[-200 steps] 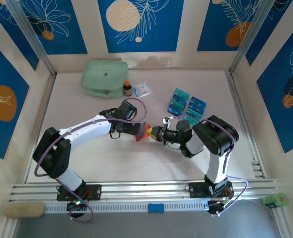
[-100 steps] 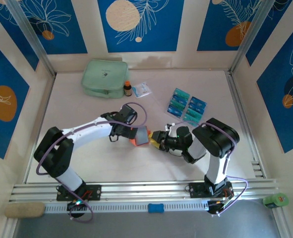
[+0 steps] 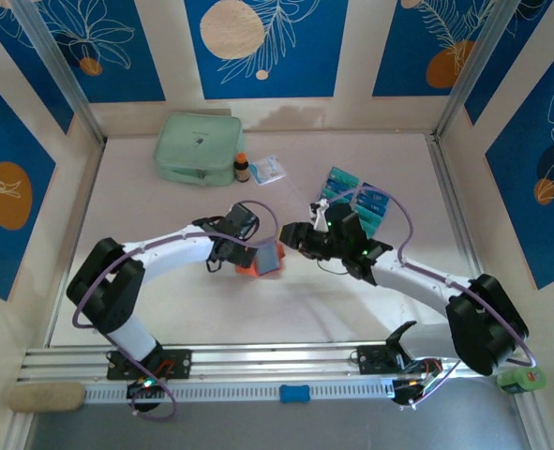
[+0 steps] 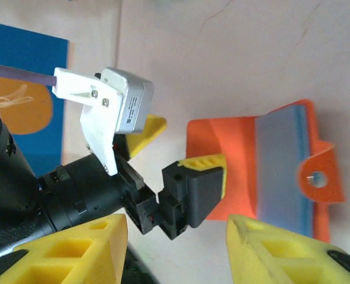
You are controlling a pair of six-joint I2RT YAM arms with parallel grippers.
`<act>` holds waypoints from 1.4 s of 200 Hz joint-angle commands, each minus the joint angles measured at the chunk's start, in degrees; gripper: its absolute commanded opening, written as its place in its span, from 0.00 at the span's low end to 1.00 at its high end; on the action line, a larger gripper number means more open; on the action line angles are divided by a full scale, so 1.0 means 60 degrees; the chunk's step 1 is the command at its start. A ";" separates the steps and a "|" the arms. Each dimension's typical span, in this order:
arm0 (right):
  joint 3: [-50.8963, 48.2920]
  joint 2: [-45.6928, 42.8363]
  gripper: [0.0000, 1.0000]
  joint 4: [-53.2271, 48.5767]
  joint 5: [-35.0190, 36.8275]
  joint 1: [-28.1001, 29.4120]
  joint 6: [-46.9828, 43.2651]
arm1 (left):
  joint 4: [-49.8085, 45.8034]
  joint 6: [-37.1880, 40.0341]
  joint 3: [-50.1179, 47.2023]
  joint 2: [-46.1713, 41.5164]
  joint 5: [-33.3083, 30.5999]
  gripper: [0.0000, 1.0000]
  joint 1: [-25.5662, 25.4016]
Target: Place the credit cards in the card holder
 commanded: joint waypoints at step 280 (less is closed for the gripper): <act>0.3823 0.5185 0.16 -0.3876 0.2000 0.0375 -0.3036 | 0.1073 0.0135 -0.0571 -0.0866 0.0360 1.00 -0.0082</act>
